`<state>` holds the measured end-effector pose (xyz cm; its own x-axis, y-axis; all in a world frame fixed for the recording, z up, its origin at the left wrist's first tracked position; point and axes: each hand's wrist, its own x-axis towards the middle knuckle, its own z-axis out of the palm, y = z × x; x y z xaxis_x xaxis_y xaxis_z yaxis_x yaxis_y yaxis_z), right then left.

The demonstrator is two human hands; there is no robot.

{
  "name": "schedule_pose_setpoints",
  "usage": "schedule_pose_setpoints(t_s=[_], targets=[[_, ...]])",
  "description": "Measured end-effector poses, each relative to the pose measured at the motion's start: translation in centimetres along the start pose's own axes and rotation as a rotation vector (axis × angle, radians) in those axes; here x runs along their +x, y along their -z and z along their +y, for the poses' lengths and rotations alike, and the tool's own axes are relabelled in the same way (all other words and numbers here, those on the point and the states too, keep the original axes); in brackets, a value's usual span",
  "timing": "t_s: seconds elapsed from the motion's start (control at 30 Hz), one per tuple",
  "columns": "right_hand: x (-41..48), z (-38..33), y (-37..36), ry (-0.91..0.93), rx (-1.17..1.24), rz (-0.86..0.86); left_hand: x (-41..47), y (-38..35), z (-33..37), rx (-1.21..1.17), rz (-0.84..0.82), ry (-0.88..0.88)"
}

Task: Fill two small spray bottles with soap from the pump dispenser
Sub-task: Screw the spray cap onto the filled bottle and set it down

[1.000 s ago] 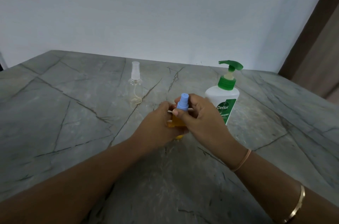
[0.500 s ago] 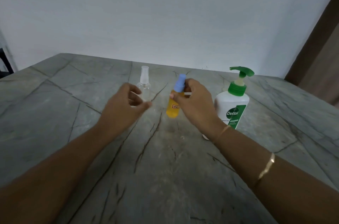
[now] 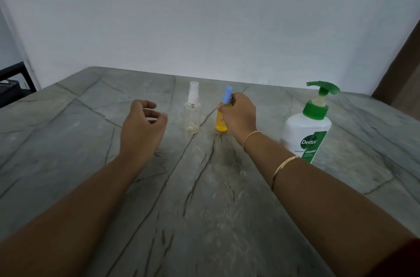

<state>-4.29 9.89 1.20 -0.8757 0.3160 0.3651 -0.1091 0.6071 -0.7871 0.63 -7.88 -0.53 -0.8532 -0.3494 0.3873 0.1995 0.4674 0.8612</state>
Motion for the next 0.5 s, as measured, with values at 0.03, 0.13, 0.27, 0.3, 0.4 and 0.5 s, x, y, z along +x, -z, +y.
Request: schedule_pose_setpoints(t_s=[0.03, 0.13, 0.27, 0.3, 0.4, 0.5], targets=[[0.0, 0.0, 0.0, -0.007, 0.004, -0.003, 0.0, -0.1, 0.0, 0.008, -0.002, -0.004], [-0.1, 0.2, -0.1, -0.01, 0.002, -0.013, -0.1, -0.2, -0.1, 0.009, -0.014, -0.014], [-0.9, 0.0, 0.3, -0.02, 0.018, -0.031, -0.1, -0.2, -0.2, 0.014, -0.023, -0.021], [-1.3, -0.3, 0.5, -0.021, 0.022, -0.03, 0.0, -0.2, -0.3, 0.019, -0.021, -0.023], [-2.7, -1.2, 1.3, -0.031, 0.038, -0.05, 0.0, -0.1, -0.4, 0.023, -0.009, -0.024], [-4.8, -2.2, 1.8, -0.034, 0.125, -0.068, 0.0, -0.2, -0.4, 0.035, -0.008, -0.034]])
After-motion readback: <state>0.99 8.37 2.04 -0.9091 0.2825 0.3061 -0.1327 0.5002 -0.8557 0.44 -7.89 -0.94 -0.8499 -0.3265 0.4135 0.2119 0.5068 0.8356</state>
